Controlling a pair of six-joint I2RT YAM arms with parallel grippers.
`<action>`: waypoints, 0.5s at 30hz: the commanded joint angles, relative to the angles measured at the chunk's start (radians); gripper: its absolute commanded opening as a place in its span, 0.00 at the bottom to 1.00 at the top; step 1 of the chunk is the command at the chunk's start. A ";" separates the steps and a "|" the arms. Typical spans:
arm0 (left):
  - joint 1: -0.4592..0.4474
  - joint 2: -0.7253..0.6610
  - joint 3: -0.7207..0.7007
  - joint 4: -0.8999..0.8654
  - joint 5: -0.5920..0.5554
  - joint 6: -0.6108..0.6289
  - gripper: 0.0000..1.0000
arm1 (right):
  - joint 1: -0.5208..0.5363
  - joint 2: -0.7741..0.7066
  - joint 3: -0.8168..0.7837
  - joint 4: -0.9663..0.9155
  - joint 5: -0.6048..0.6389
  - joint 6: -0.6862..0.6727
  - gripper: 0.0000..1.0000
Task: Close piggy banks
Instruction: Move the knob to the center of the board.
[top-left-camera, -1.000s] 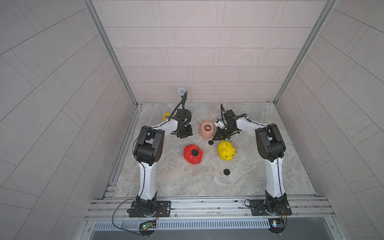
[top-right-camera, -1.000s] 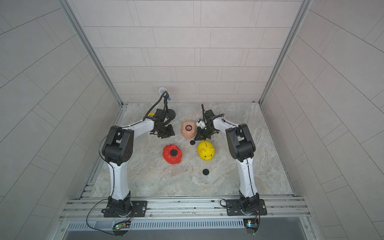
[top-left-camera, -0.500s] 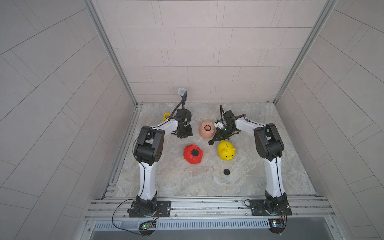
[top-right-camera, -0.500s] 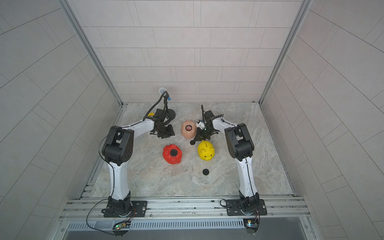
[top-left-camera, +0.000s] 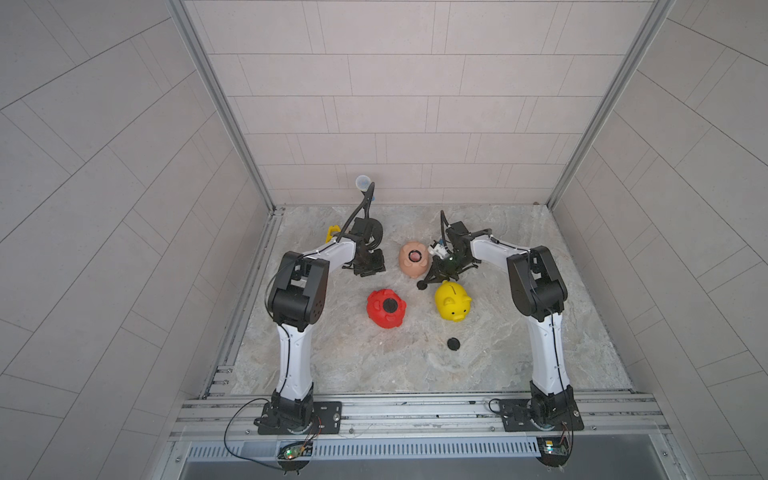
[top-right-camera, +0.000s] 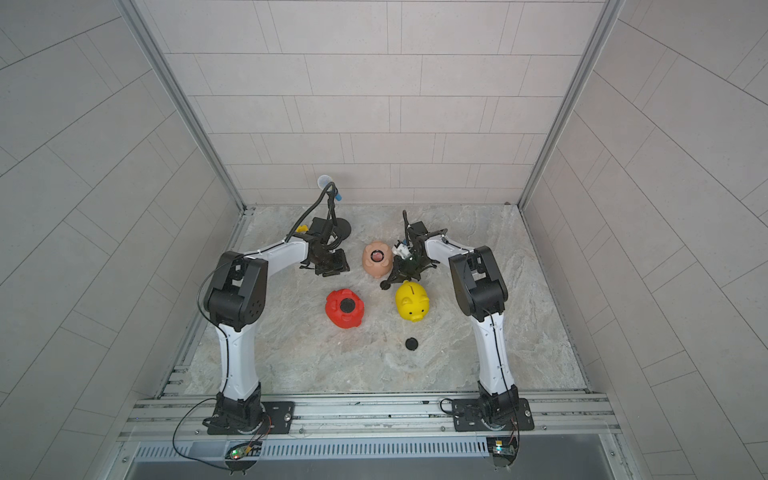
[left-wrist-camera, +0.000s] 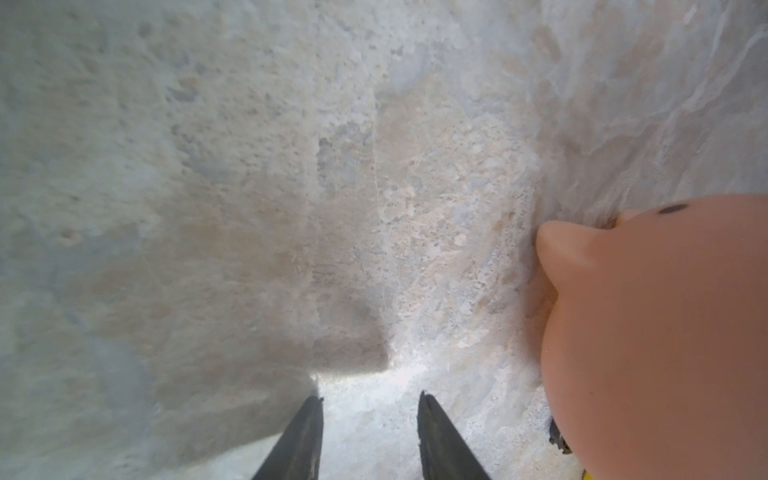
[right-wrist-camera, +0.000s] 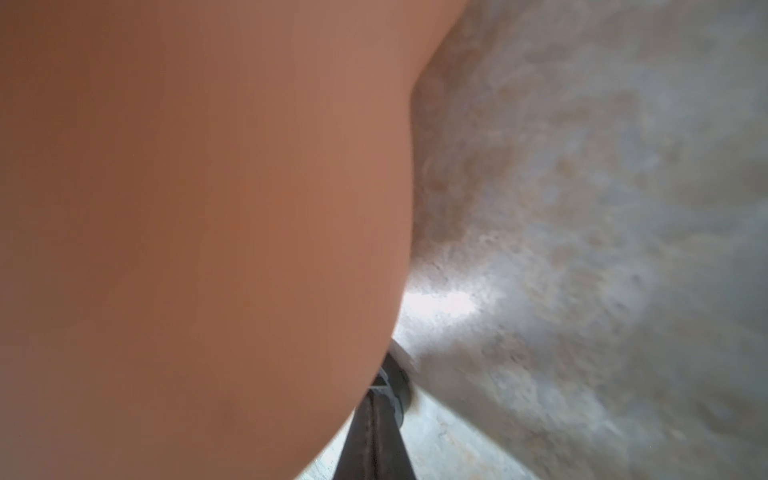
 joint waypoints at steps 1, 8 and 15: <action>0.007 0.008 0.002 -0.011 0.001 0.009 0.43 | -0.002 0.009 0.006 -0.026 -0.024 -0.029 0.07; 0.008 0.007 0.001 -0.011 0.001 0.011 0.43 | -0.001 0.011 0.001 -0.027 -0.026 -0.032 0.10; 0.008 0.010 0.001 -0.012 0.003 0.011 0.43 | 0.003 0.021 0.000 -0.029 -0.034 -0.032 0.11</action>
